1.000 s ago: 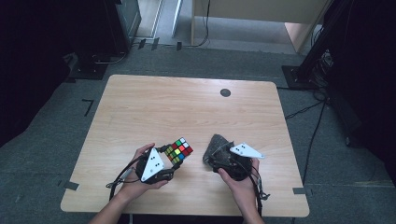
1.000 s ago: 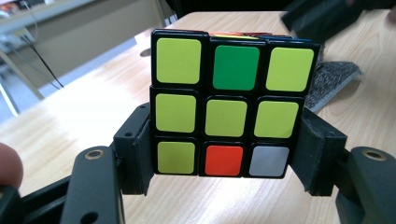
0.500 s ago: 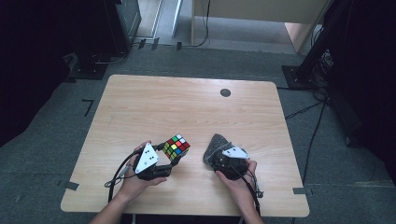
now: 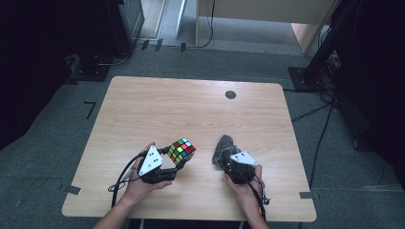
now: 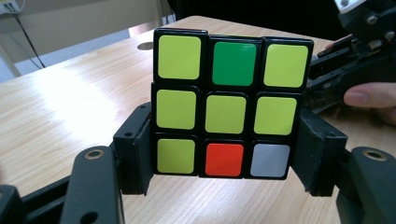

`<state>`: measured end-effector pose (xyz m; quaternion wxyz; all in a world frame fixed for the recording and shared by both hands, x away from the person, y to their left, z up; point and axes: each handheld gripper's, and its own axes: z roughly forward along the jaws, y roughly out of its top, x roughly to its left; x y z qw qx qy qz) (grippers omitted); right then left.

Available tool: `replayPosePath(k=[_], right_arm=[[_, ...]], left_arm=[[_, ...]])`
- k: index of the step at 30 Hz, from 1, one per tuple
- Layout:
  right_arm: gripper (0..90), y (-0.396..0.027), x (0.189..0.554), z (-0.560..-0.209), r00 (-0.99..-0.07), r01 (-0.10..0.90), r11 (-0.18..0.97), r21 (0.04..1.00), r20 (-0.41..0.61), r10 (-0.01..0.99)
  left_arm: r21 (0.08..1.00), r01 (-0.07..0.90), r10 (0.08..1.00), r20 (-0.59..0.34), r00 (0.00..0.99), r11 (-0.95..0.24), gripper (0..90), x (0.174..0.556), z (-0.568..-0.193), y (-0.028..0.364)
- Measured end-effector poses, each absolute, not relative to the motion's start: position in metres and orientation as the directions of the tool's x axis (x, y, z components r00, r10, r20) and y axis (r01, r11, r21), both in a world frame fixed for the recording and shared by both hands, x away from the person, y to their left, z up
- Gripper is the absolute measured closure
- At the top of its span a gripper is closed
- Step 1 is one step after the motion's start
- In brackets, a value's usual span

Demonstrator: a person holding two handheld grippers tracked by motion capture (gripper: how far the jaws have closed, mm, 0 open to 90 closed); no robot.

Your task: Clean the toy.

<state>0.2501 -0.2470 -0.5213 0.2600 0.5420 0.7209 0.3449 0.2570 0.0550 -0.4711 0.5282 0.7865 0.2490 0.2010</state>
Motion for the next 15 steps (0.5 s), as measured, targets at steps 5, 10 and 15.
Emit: replayPosePath(k=[5,10,15], right_arm=[[69.9,-0.253,0.242,-0.504,-0.3,0.556,0.067,0.829,0.125,0.946],[69.3,-0.241,0.216,-0.458,-0.423,0.404,-0.027,0.915,0.213,0.881],[68.5,-0.225,0.199,-0.432,-0.553,0.329,-0.036,0.944,0.223,0.803]], left_arm=[[0.927,0.151,0.579,0.083,0.811,-0.344,34.0,0.255,-0.473,0.052],[0.916,0.112,0.553,0.131,0.822,-0.384,34.1,0.248,-0.476,0.045],[0.9,0.045,0.523,0.211,0.826,-0.434,34.1,0.238,-0.477,0.036]])
